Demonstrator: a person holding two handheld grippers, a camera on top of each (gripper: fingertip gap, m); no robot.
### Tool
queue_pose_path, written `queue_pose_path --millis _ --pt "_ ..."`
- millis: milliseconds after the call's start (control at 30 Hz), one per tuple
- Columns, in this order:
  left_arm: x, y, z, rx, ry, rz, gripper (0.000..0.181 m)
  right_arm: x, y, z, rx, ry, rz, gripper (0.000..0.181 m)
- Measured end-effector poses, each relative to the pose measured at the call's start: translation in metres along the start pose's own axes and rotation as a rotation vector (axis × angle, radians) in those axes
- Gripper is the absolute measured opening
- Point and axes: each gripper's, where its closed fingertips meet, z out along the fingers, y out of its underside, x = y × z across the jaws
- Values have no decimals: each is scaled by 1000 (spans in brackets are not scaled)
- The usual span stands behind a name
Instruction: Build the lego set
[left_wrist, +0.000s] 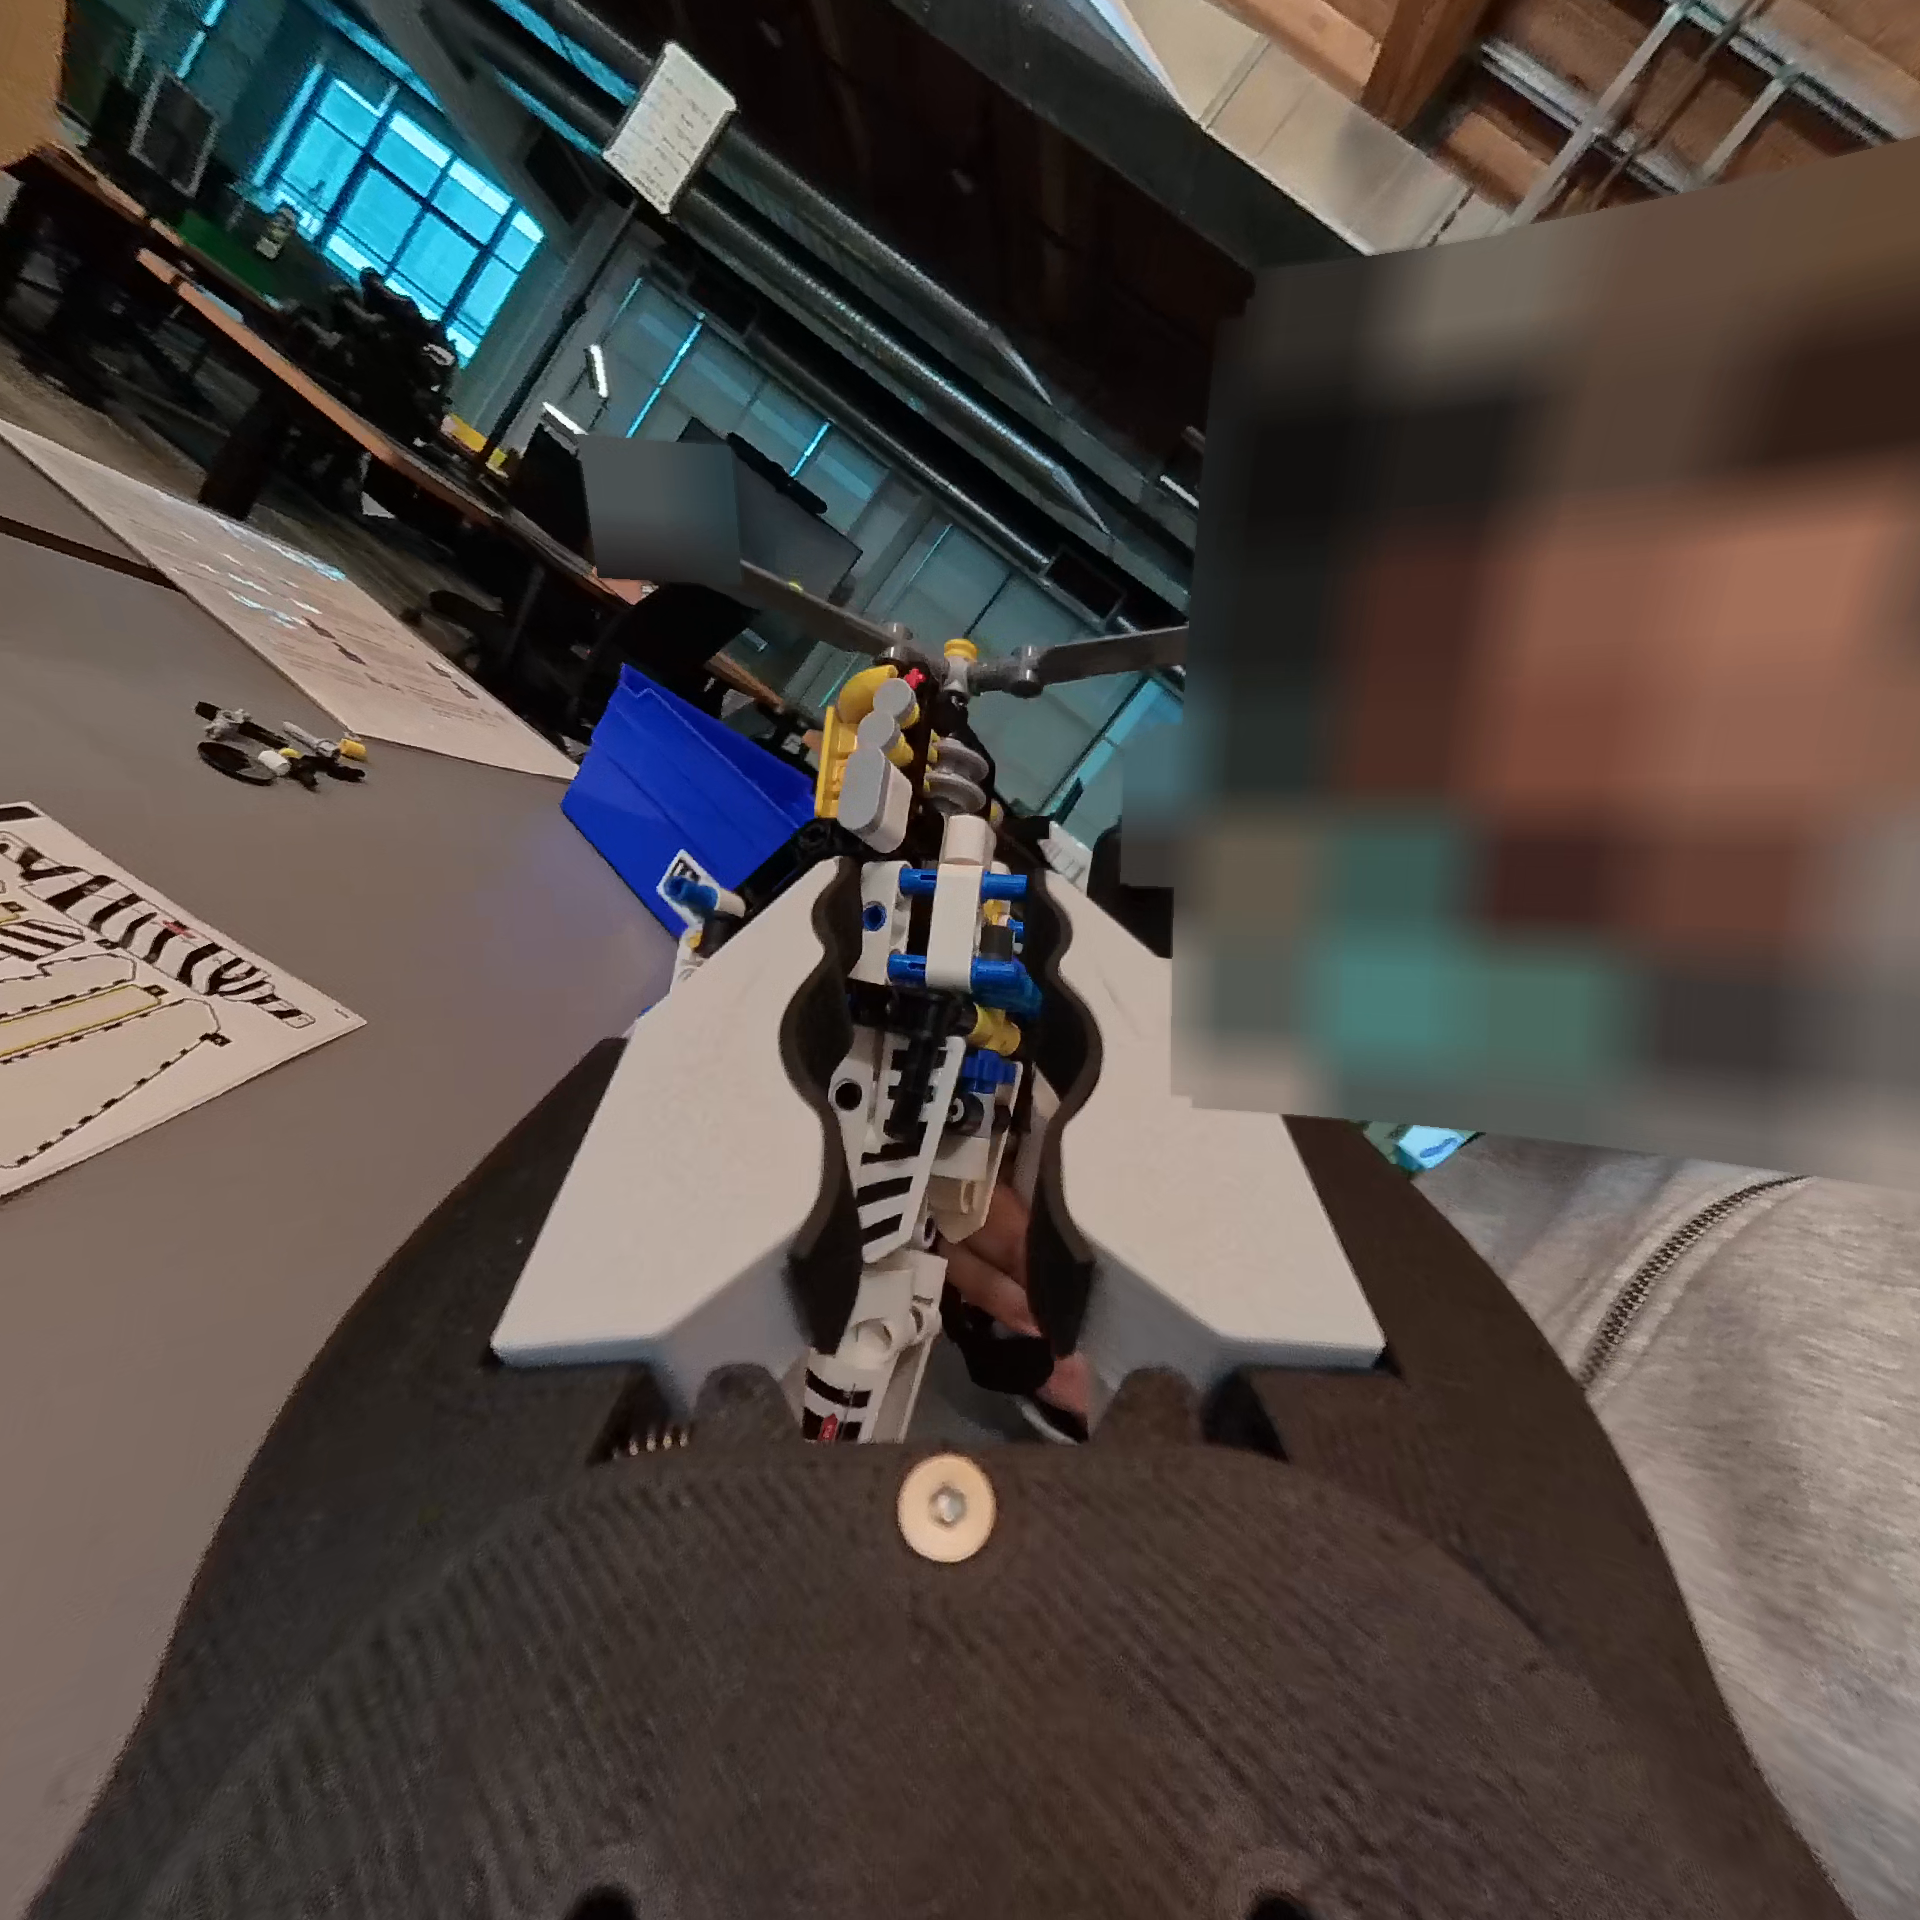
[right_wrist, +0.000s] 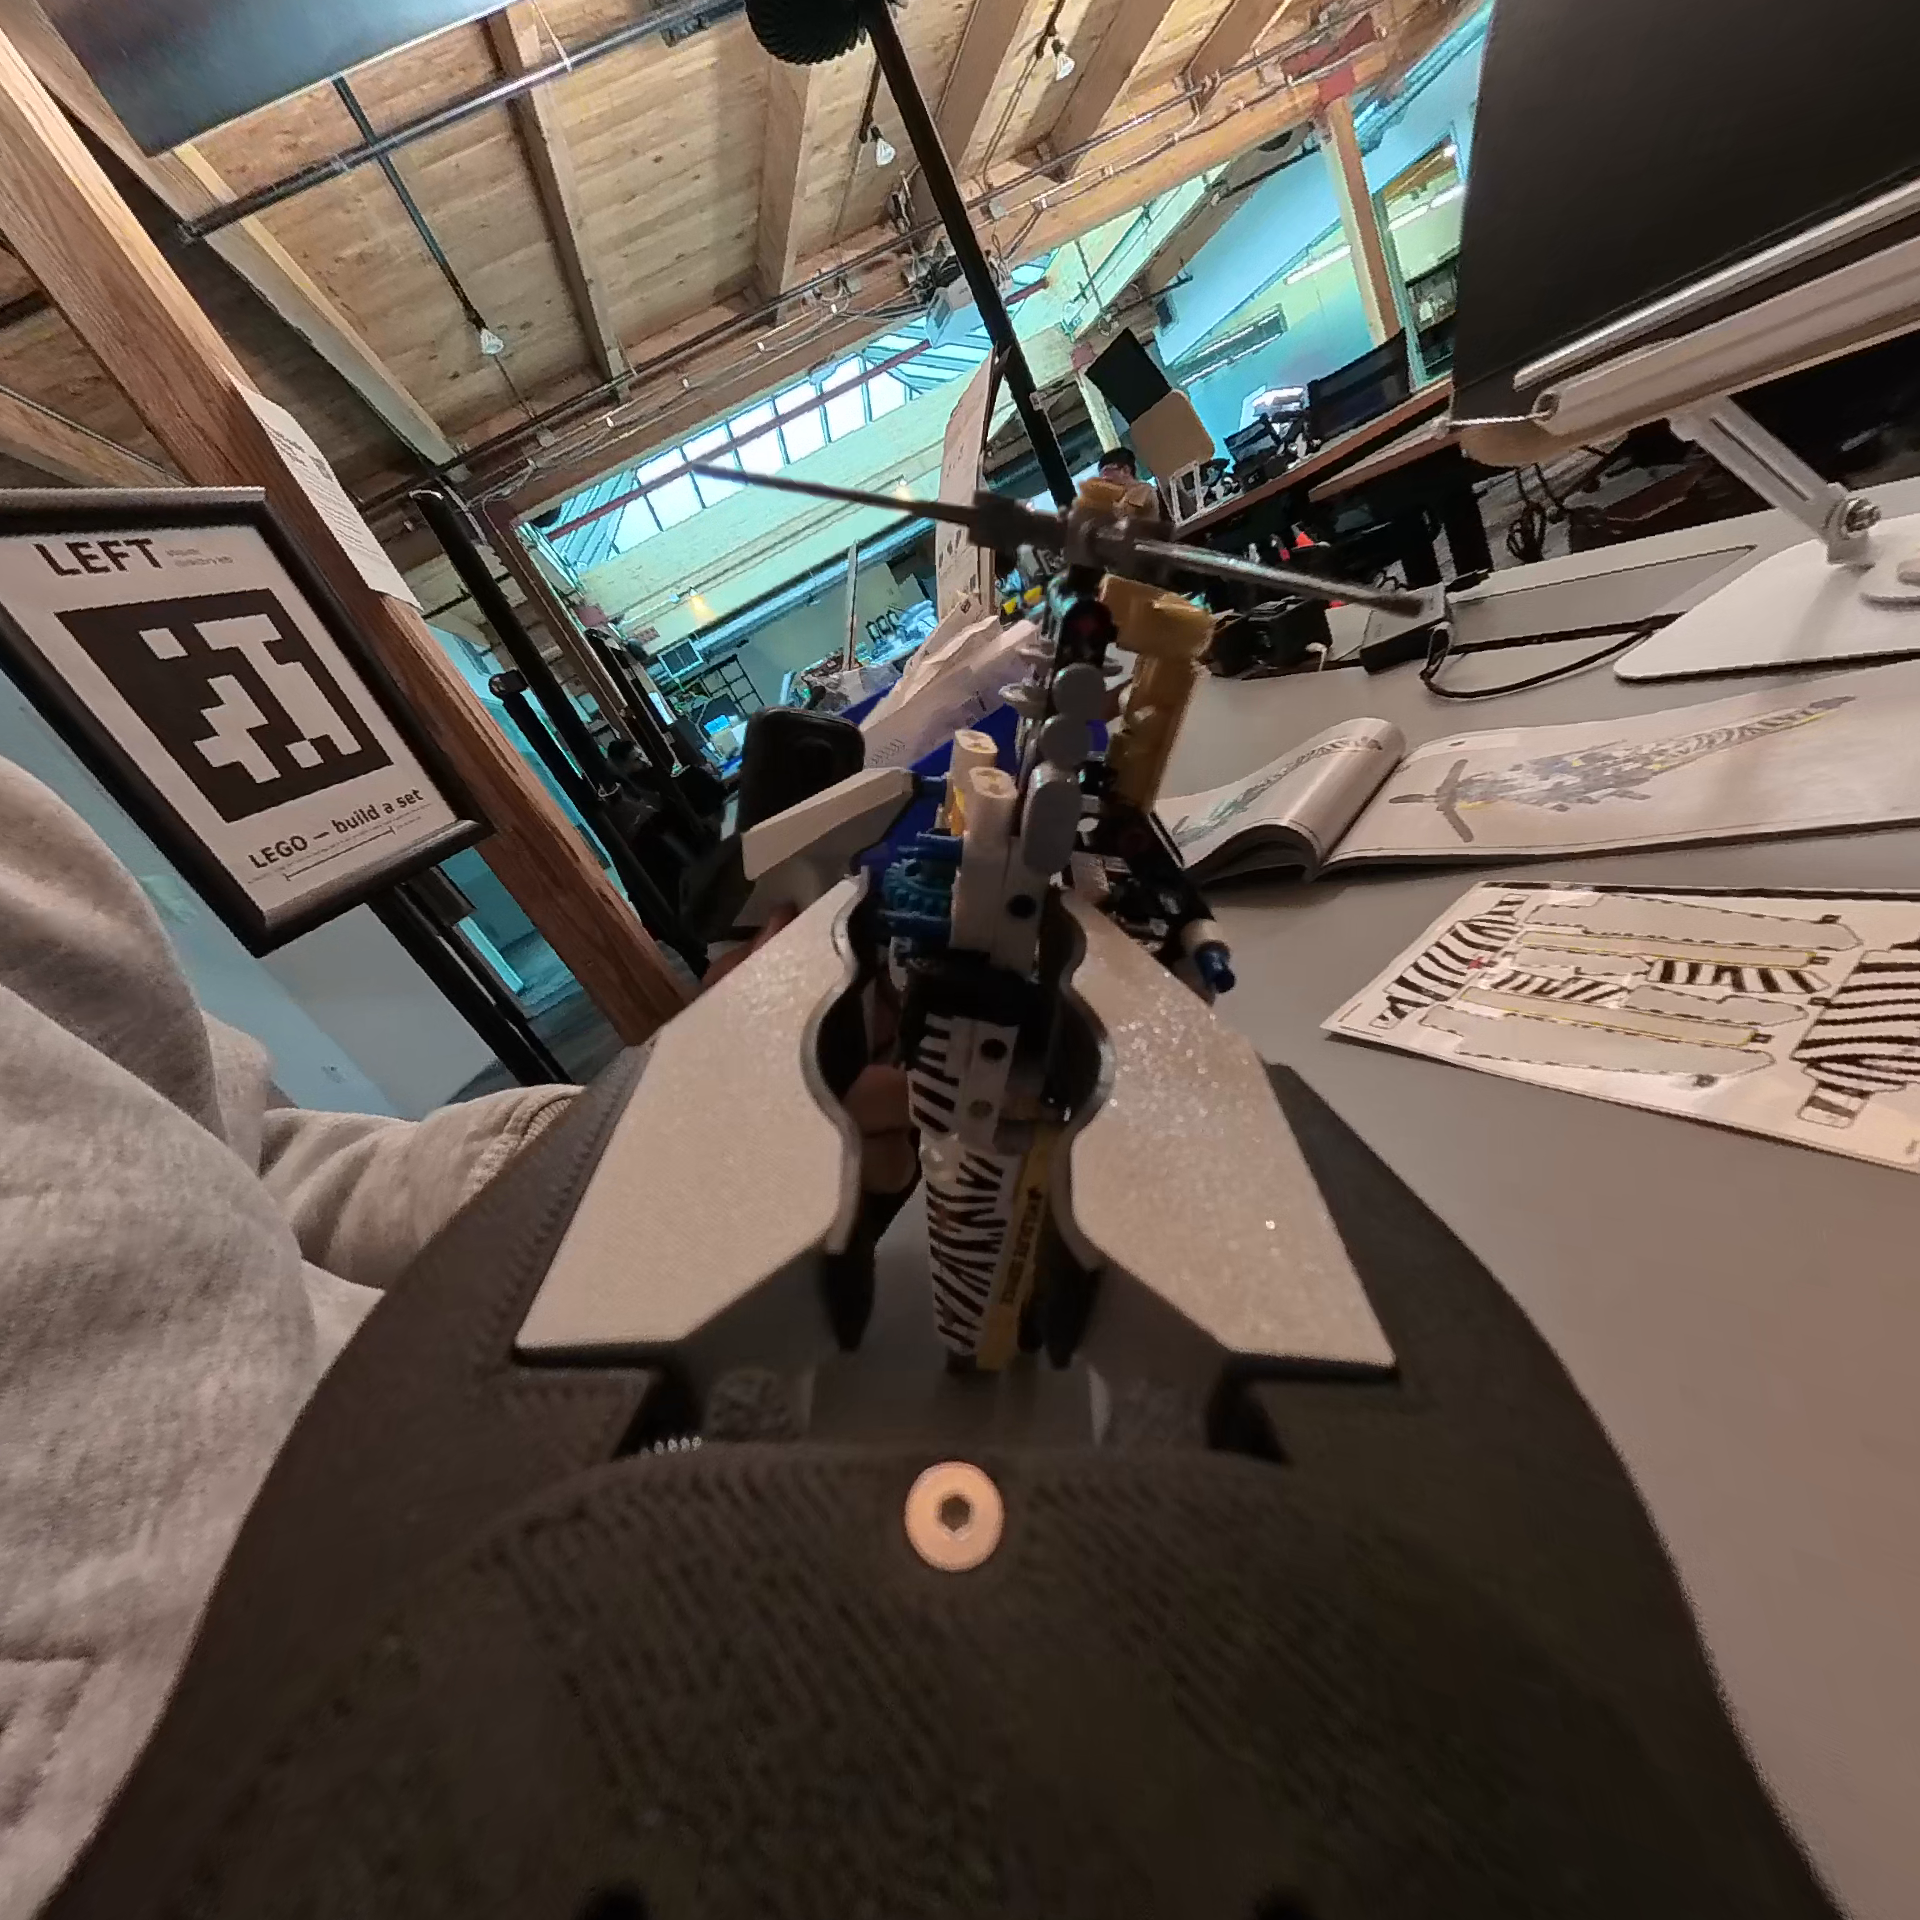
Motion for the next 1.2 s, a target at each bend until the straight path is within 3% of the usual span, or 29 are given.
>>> queue_pose_path --millis 200,467,533,800,1000,1200 --pt "-9 5 4 -81 -106 88 30 11 4 -2 11 -33 75 29" --pt "-11 5 1 -120 -131 126 31 14 8 2 9 -36 55 28" --pt "-11 5 0 -130 -116 138 31 16 9 3 18 -30 46 21" --pt "-5 -4 -6 -127 -41 105 30 10 5 12 0 -12 0 21" --pt "2 -7 -13 -94 60 -20 33 2 1 11 44 -69 46 21" --pt "4 7 -21 -144 77 -45 34 10 0 1 98 -80 111 21"
